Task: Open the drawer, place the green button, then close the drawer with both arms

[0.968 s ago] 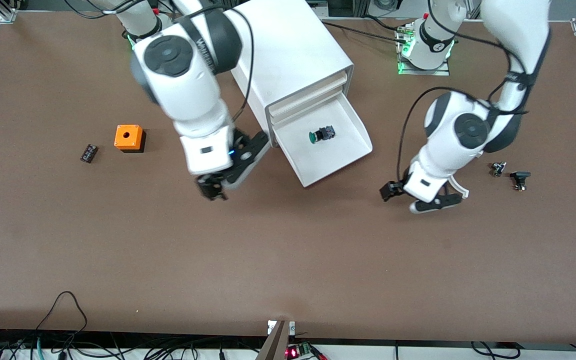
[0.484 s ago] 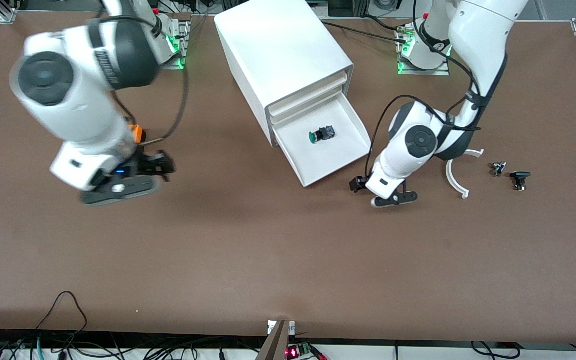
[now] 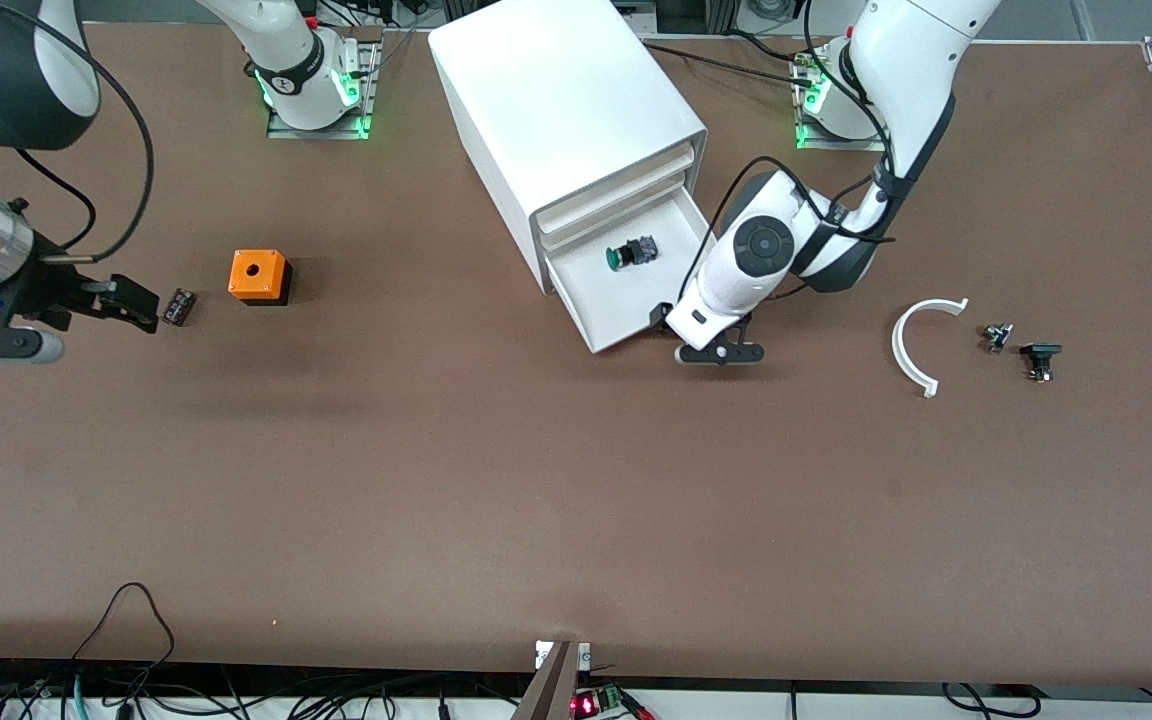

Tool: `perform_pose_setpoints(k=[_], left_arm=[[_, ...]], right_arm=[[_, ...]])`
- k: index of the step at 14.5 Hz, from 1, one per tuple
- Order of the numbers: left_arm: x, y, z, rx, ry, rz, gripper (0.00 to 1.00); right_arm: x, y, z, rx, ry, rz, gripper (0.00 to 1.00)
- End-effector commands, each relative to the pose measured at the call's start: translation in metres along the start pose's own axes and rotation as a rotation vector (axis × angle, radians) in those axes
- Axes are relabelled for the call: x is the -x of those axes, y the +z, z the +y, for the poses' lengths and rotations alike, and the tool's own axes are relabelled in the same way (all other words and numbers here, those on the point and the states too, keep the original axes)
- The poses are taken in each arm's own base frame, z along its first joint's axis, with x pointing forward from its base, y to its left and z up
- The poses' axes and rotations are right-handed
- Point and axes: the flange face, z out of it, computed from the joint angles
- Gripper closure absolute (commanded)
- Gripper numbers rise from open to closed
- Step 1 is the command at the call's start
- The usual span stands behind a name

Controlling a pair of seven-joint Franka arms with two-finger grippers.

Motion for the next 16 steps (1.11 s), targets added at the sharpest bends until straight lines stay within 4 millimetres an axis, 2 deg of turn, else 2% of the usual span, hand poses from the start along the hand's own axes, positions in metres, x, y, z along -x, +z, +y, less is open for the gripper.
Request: perform_pose_setpoints(k=[1,3,5,6,8,9,12,13,14,16], left_arm=[[0.044,0.001,0.004,-0.04,0.06,-0.028,0.0],[0.072,0.008,0.018,-0.048,0.11,-0.056,0.0],[0.097,0.013,0.035,-0.061,0.162,-0.095,0.0],[0.102,0.012,0.04,-0.06,0.174,-0.098,0.0],[0.099,0.006,0.04,-0.055,0.172,-0.087,0.0],[0.093,0.001,0.037,-0.05,0.159,-0.077,0.0],[0.059,-0.026,0.008,-0.026,0.081,-0.024,0.0],[0.042,-0.046,-0.005,-0.008,0.048,0.023,0.0],[0.018,-0.078,-0.019,0.017,0.002,0.085,0.0],[-0.007,-0.127,-0.051,0.035,-0.072,0.175,0.0]], right_arm=[[0.021,-0.021,0.02,-0.021,-0.027,0.021,0.0],[0.024,-0.04,0.023,-0.019,-0.027,0.007,0.0],[0.025,-0.043,0.021,-0.019,-0.041,0.007,0.0],[0.024,-0.04,0.022,-0.019,-0.038,0.003,0.0],[0.027,-0.035,0.025,-0.02,-0.028,-0.03,0.0],[0.029,-0.034,0.025,-0.021,-0.011,-0.047,0.0],[0.029,-0.035,0.027,-0.043,-0.003,-0.043,0.0],[0.03,-0.035,0.026,-0.084,-0.004,-0.048,0.0],[0.031,-0.035,0.029,-0.092,-0.004,-0.054,0.0],[0.03,-0.037,0.027,-0.09,-0.001,-0.049,0.0]])
